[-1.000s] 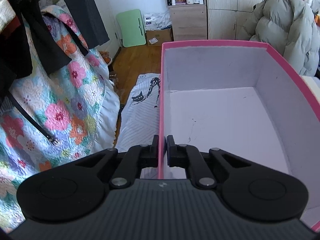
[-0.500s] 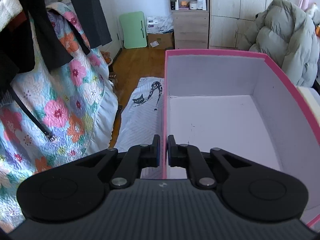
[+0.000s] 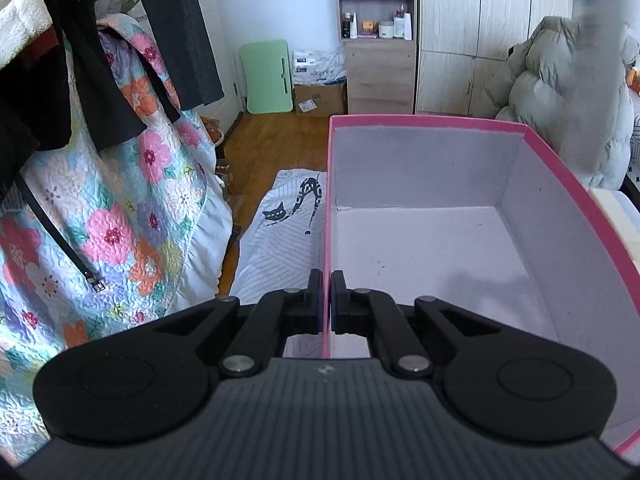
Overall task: Organize rigid objects
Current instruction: 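Carry the white remote into the pink box and release it with the right gripper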
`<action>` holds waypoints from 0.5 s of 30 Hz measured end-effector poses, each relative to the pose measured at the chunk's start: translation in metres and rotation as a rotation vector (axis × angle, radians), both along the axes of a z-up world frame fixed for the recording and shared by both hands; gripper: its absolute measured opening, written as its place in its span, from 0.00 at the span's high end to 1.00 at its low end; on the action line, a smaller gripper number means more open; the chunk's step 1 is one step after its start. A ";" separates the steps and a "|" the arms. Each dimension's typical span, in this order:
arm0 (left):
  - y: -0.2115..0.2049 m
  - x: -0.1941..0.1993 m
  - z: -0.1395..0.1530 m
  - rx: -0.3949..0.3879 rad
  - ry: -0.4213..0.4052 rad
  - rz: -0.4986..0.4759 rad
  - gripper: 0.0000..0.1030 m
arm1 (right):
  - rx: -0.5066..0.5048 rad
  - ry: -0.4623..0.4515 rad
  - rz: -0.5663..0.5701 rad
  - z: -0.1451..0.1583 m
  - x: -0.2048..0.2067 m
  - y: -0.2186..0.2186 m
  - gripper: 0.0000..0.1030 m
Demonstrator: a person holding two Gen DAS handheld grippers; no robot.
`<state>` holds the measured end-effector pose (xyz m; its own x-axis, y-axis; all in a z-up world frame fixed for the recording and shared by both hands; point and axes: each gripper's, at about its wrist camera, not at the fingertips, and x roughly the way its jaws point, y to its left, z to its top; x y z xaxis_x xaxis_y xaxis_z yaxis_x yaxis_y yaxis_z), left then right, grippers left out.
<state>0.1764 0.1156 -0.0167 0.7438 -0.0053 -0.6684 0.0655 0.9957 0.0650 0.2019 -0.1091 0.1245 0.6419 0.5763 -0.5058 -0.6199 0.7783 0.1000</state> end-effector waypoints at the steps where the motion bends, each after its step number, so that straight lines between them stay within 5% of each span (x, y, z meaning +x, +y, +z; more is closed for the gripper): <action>1: 0.000 -0.001 -0.001 0.001 -0.009 0.002 0.97 | 0.000 0.033 0.013 -0.008 0.012 0.011 0.41; 6: 0.003 -0.002 -0.002 -0.031 -0.027 0.020 0.97 | -0.019 0.195 -0.012 -0.070 0.063 0.054 0.41; 11: 0.007 -0.002 -0.004 -0.067 -0.030 0.033 0.97 | 0.222 0.261 -0.085 -0.119 0.080 0.046 0.41; 15: 0.011 -0.002 -0.005 -0.099 -0.030 0.038 0.98 | 0.100 0.313 -0.102 -0.144 0.073 0.049 0.42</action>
<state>0.1740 0.1263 -0.0214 0.7646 -0.0417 -0.6431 0.0275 0.9991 -0.0321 0.2754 -0.0598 -0.0197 0.5214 0.5737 -0.6317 -0.4669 0.8114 0.3516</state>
